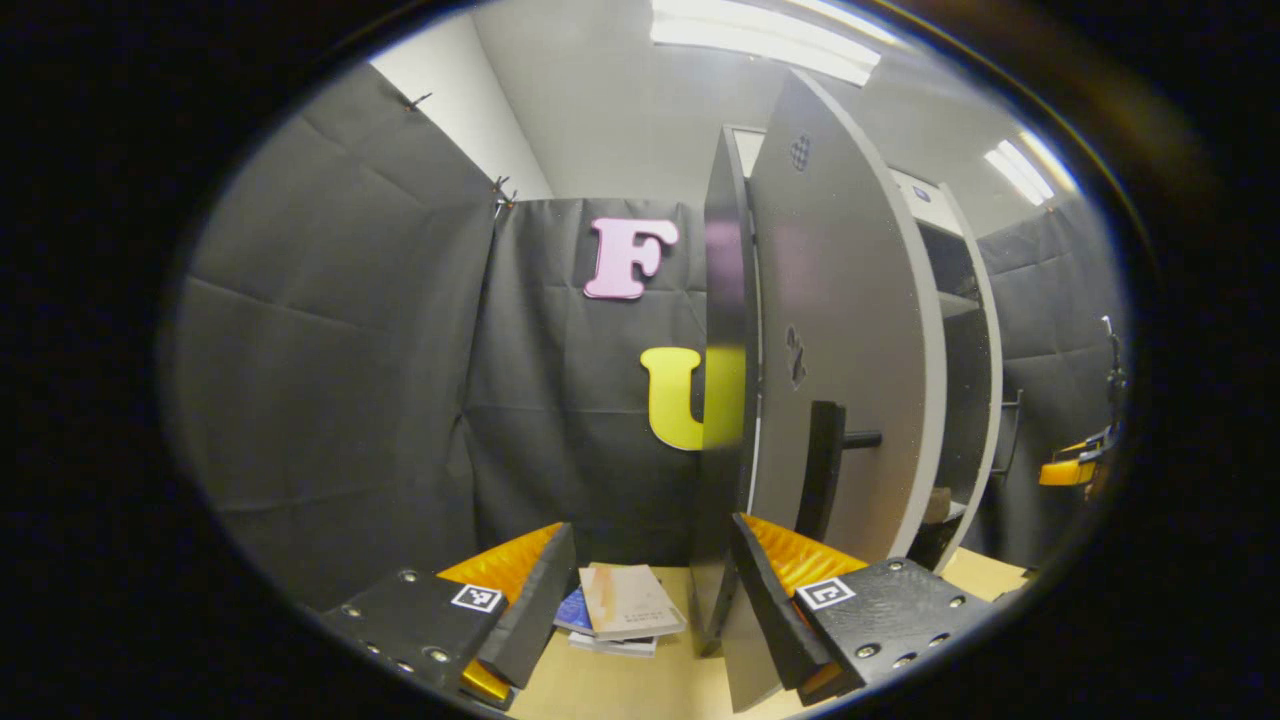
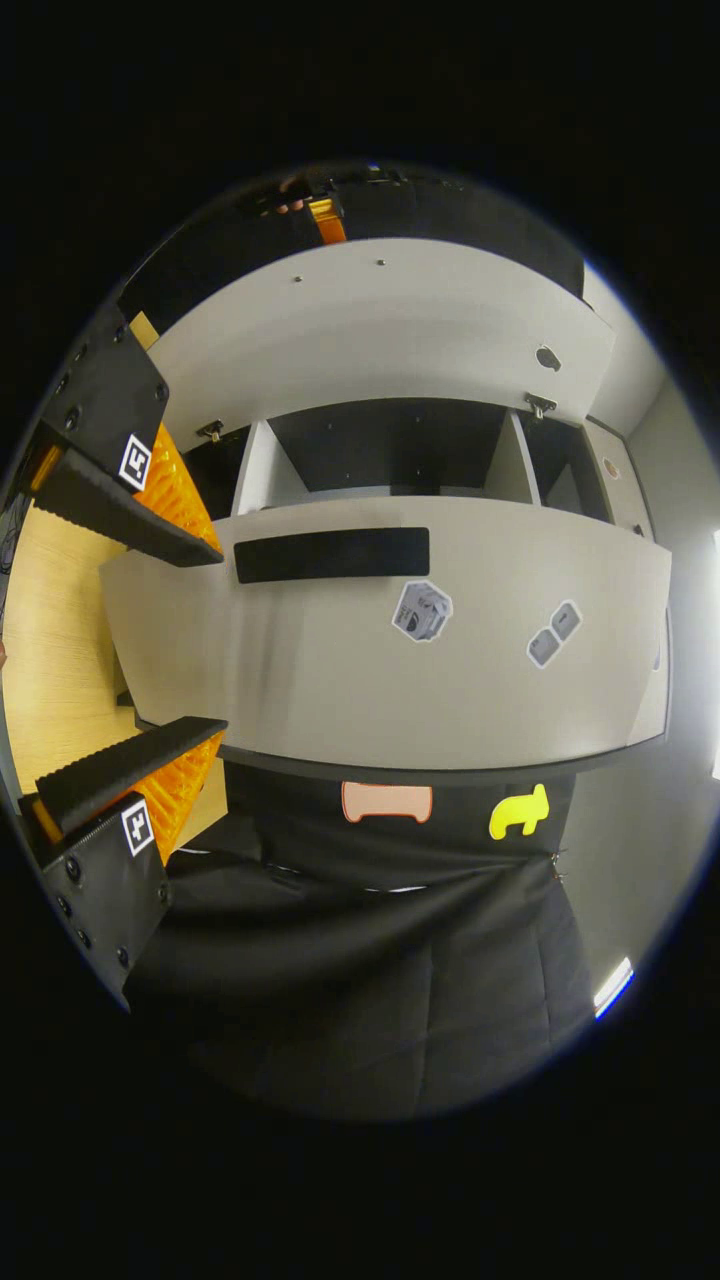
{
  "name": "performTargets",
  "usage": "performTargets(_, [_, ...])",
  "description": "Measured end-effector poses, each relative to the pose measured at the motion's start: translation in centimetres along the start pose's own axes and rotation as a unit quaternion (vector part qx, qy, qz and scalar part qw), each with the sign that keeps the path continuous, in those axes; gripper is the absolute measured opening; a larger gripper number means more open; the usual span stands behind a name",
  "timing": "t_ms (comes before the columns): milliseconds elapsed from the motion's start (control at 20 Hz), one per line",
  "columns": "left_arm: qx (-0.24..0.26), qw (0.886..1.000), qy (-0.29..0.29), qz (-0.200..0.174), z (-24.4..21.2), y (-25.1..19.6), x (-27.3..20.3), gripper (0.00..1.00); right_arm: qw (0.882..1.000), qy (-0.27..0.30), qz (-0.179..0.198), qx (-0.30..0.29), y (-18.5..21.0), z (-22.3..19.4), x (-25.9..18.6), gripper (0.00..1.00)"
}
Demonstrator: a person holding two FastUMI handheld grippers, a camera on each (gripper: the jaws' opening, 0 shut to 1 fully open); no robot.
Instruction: Grab one shoe with the right hand and put it into the shoe cabinet, grab the other shoe with the left hand and put it into the shoe cabinet; then close the right door with the right hand and the left door with the left hand.
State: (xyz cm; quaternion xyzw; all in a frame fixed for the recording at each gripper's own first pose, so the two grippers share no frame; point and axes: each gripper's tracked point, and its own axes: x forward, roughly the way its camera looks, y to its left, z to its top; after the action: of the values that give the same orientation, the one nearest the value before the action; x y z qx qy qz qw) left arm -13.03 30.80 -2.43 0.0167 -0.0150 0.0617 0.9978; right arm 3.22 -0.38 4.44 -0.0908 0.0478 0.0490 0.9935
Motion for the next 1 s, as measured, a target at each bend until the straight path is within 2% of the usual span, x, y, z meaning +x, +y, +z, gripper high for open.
performTargets(50, [0.005,1.0,0.0,-0.004,0.5,0.0,0.5,0.98,1.0,-0.002,0.0,-0.008,0.1,0.0,-0.1,0.96])
performTargets(150, [0.014,1.0,-0.003,-0.012,1.2,-0.2,1.3,0.98,1.0,-0.002,-0.001,-0.014,0.0,-0.3,-0.2,0.96])
performTargets(200, [0.013,1.0,-0.004,-0.023,1.5,-0.5,1.7,0.98,1.0,-0.001,-0.002,-0.013,-0.1,-0.5,-0.2,0.92])
performTargets(450, [0.01,0.998,-0.006,-0.054,2.1,-1.3,3.0,0.98,1.0,-0.001,-0.01,0.008,-0.5,-1.2,-0.2,0.92])
performTargets(500, [0.02,0.998,-0.004,-0.059,2.0,-1.6,3.1,0.98,1.0,-0.001,-0.012,0.011,-0.6,-1.3,-0.2,0.96])
performTargets(650, [0.027,0.998,0.004,-0.064,1.4,-1.6,3.1,0.98,1.0,-0.004,-0.019,0.02,-1.2,-1.7,-0.3,0.96])
performTargets(700, [0.022,0.998,0.009,-0.065,1.3,-1.6,3.2,0.98,0.999,-0.004,-0.023,0.025,-1.4,-1.9,-0.3,0.92])
performTargets(800, [0.018,0.998,0.014,-0.066,1.3,-2.0,3.4,0.97,0.999,-0.001,-0.028,0.037,-1.9,-2.4,-0.2,0.96])
performTargets(850, [0.018,0.997,0.018,-0.066,1.2,-2.4,3.3,0.82,0.999,0.0,-0.03,0.044,-2.0,-2.7,-0.2,0.92])
performTargets(900, [0.02,0.997,0.02,-0.069,1.2,-3.0,3.3,0.97,0.998,0.003,-0.032,0.052,-2.2,-2.9,-0.2,0.96])
performTargets(950, [0.024,0.997,0.021,-0.073,1.2,-3.8,3.3,0.9,0.998,0.004,-0.034,0.06,-2.4,-3.1,-0.3,0.92])
performTargets(1000, [0.028,0.996,0.022,-0.082,1.3,-4.9,3.3,0.9,0.997,0.005,-0.035,0.068,-2.6,-3.2,-0.3,0.92])
